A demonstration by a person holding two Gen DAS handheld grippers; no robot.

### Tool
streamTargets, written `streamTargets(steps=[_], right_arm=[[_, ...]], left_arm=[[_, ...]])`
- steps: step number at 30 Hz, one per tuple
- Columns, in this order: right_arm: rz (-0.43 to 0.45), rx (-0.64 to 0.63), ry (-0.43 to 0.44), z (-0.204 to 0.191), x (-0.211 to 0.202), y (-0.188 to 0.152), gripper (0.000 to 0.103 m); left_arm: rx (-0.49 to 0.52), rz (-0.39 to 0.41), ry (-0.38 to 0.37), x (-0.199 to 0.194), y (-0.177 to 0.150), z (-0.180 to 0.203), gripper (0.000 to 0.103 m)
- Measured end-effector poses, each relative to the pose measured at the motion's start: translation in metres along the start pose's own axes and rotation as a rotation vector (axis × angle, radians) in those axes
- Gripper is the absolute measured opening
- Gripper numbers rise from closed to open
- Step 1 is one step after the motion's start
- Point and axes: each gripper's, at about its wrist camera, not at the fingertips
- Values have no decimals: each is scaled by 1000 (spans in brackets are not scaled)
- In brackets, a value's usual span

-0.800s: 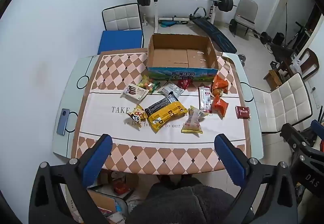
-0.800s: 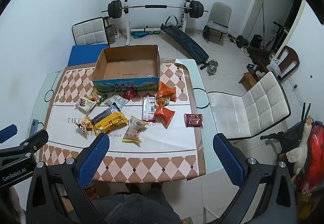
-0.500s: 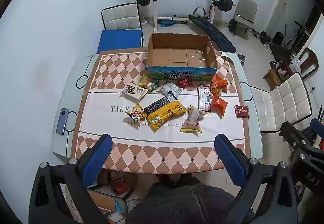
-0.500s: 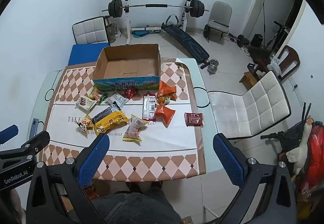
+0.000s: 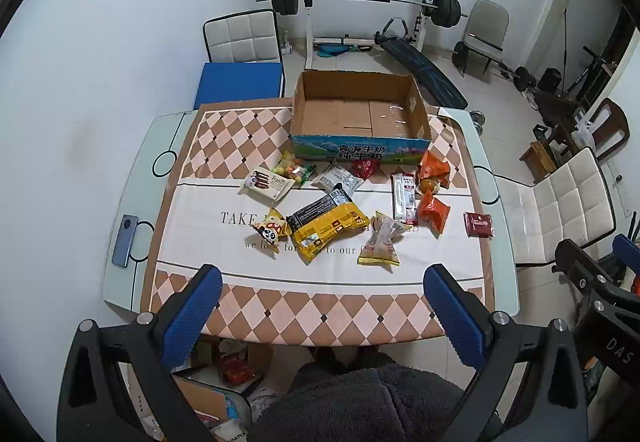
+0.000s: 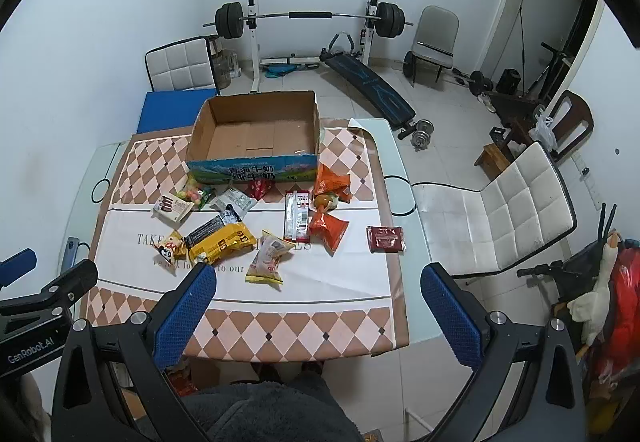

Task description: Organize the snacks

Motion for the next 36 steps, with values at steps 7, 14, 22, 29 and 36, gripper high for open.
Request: streamTargets(steps=[7, 14, 22, 29, 36], right_arm=[[2, 0, -1, 0, 0, 0, 103], [5, -1, 2, -1, -4, 5, 103], [16, 1, 14, -4, -5, 9, 103], [22, 5, 25, -6, -7, 13, 103], [28, 8, 28, -2, -8, 12, 103]], left_arm=[[-1, 2, -3, -9, 5, -1, 103], [-2, 9, -4, -11, 14, 1, 103], [-5, 21, -5, -16, 22, 5, 103], [-9, 23, -11, -16, 21, 1, 103], [-8, 24, -11, -17, 23, 1, 103]])
Point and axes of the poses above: each gripper's, at about its wrist camera, not at the fingertips, and x roughly the way its jaws point, z to its right, y to its top
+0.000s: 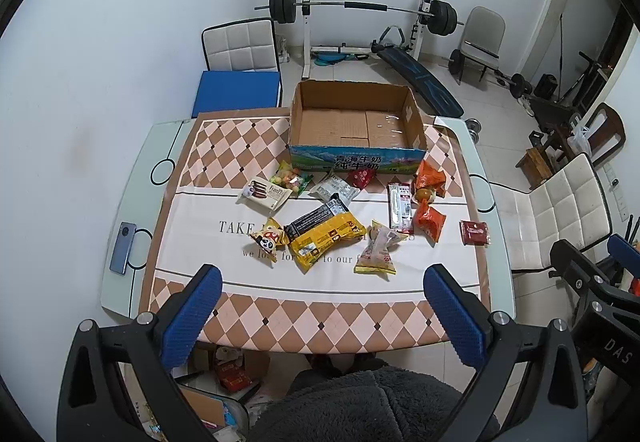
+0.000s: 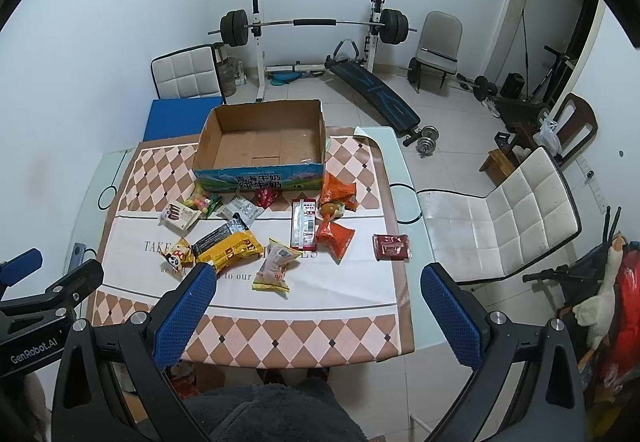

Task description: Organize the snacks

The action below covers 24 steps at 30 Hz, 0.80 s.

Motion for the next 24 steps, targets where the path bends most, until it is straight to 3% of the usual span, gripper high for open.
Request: streamTargets(steps=[24], right_arm=[[4, 0, 3, 0, -1, -2, 103]], left_arm=[[-2, 5, -1, -1, -2, -1, 103]])
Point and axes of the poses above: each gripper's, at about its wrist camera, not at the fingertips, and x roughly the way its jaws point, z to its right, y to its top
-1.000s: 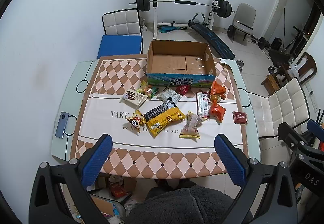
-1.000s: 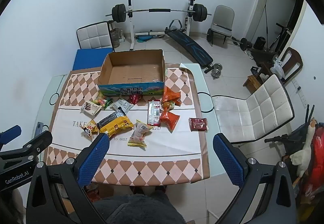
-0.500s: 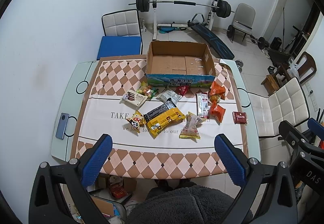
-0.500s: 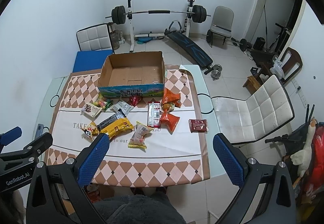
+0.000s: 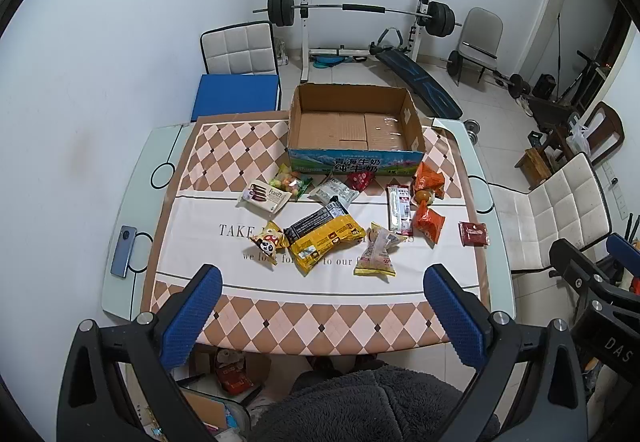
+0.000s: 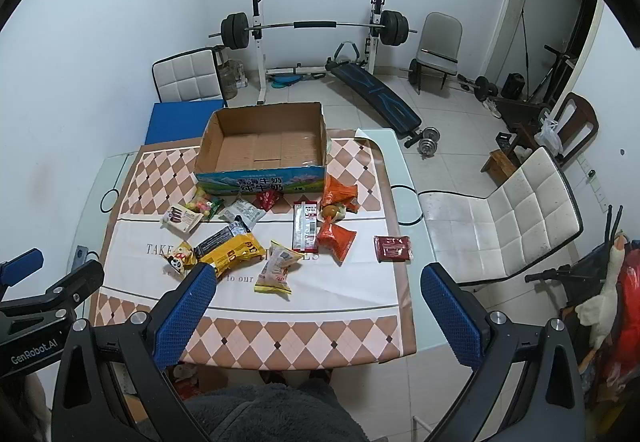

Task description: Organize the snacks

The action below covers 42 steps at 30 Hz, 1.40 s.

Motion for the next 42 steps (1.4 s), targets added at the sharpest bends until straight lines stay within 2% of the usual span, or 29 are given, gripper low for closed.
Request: streamTargets(steps=[8, 12, 15, 18, 23, 25, 29, 36, 40, 42], right_arm=[[1, 2, 6, -1, 1, 3, 103], [-7, 9, 19, -3, 6, 9, 103], [-13, 28, 29, 1, 14, 12, 103], [-56, 65, 49, 7, 42, 16, 103], [-212, 116, 115, 3, 122, 15, 103], [-281, 132, 134, -3, 164, 12, 103], [-399, 167, 172, -9, 248, -11, 103], [-575, 238, 223, -28, 378, -42, 103], [-629, 258, 221, -32, 412, -55, 103], [-645, 259, 221, -34, 423, -59, 103]], left_arm=[[1, 2, -2, -1, 2, 0, 103], [-1, 2, -9, -1, 15, 1, 103], [-5, 15, 1, 6, 24, -2, 103], [-14, 16, 7, 28, 31, -10, 103], [38, -27, 76, 102, 32, -23, 103], [81, -69, 104, 138, 32, -27, 103], [176, -167, 107, 210, 27, -25, 103], [452, -286, 79, 329, 11, 2, 103], [634, -361, 18, 384, 2, 22, 103], [718, -391, 41, 408, -1, 30, 103]])
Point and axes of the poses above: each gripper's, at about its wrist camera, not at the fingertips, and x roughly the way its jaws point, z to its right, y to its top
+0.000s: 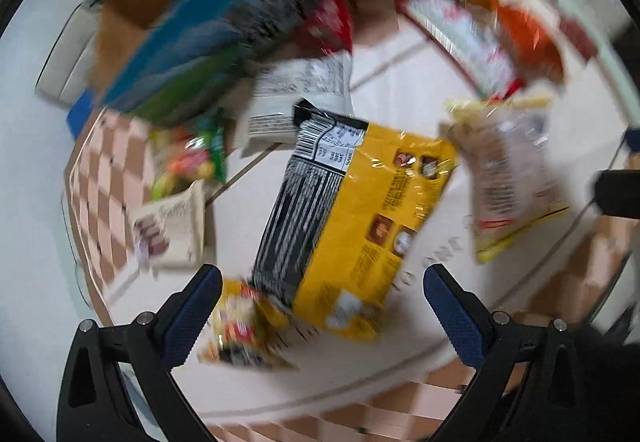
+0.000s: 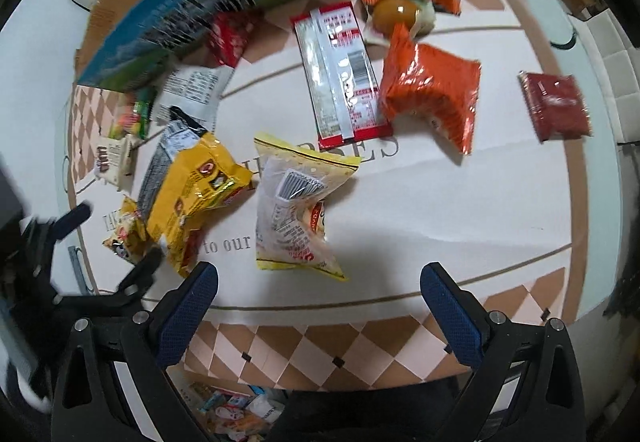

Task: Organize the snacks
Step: 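Grasp the yellow-black bag with left gripper while right grasps clear bread bag, then carry both bags into the box and open both grippers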

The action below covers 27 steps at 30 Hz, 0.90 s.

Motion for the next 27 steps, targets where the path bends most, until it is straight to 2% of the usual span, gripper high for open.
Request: streamTargets(steps=[3, 7, 8, 9, 12, 14, 15, 17, 19, 22, 24, 26, 27], right_arm=[[-20, -1, -7, 0, 14, 3, 103], [-40, -7, -6, -4, 25, 7, 103], [-44, -12, -6, -5, 28, 8, 103], [-45, -14, -5, -6, 29, 9, 103], [-50, -16, -7, -10, 33, 13, 99], [-44, -10, -1, -12, 34, 15, 97], [-41, -6, 0, -14, 35, 18, 94], [-44, 3, 5, -16, 39, 21, 89], [-57, 6, 12, -20, 47, 24, 85], [-78, 20, 1, -28, 63, 29, 71], [-99, 9, -29, -34, 75, 33, 49], [-118, -2, -34, -38, 82, 31, 37], [-123, -13, -50, -40, 81, 29, 36]], left_arm=[[77, -42, 1, 24, 12, 3, 103], [96, -64, -81, 39, 25, 1, 102], [92, -65, -85, 42, 27, 1, 100], [71, -71, -98, 46, 27, 0, 88], [-47, -75, -132, 47, 25, -11, 85], [-180, -92, -182, 46, 17, -26, 84], [-289, -127, -208, 47, 10, -35, 84], [-444, -197, -245, 53, -6, -48, 84], [-567, -239, -263, 57, -22, -55, 84], [-651, -247, -265, 57, -39, -57, 84], [-649, -235, -258, 58, -49, -56, 85], [-635, -231, -251, 62, -51, -49, 85], [-625, -226, -248, 61, -54, -50, 86]])
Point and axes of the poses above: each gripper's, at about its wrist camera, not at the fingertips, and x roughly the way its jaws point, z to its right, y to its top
